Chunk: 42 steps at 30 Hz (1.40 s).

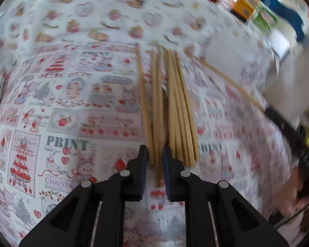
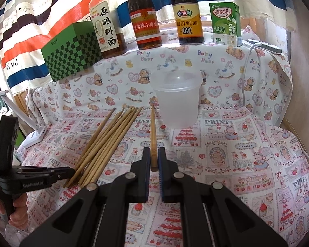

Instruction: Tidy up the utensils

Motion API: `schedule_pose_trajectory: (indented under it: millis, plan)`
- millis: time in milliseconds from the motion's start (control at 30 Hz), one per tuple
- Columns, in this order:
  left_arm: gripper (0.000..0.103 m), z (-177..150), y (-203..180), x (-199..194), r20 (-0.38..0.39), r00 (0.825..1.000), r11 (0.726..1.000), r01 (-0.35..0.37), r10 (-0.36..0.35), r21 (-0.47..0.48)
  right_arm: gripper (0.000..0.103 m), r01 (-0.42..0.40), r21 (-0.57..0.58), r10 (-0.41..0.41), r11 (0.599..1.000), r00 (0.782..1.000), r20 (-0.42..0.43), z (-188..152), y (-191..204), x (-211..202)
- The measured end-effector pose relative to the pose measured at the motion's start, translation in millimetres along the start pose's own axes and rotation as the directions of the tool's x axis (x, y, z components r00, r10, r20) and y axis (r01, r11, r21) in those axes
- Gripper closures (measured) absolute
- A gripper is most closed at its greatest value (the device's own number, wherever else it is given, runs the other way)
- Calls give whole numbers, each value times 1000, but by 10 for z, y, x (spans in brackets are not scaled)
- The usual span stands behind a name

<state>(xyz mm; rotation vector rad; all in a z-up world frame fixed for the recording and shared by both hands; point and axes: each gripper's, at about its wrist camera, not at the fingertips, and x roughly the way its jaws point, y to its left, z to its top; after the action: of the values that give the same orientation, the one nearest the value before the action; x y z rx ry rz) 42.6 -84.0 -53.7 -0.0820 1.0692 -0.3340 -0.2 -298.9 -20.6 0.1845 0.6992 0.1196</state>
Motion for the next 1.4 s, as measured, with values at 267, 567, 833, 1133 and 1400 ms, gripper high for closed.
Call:
schedule_pose_trajectory:
  millis: [267, 567, 833, 1133, 1400]
  plan:
    - [90, -19, -142, -70, 69, 997, 996, -44, 39, 76, 96, 11, -5, -11, 1000, 1000, 17, -6, -2, -22]
    - [103, 57, -11, -716, 285, 958, 999, 3, -18, 52, 97, 19, -10, -19, 1000, 998, 53, 11, 1, -95]
    - [103, 76, -2, -769, 295, 956, 1000, -5, -2, 20, 96, 27, -3, -27, 1000, 999, 47, 16, -24, -70]
    - [101, 86, 30, -407, 190, 979, 997, -78, 72, 22, 96, 23, -5, -23, 1000, 999, 47, 25, -23, -77]
    - [100, 76, -324, -186, 64, 997, 986, 40, -51, 163, 96, 15, 8, -15, 1000, 999, 40, 29, -40, -74]
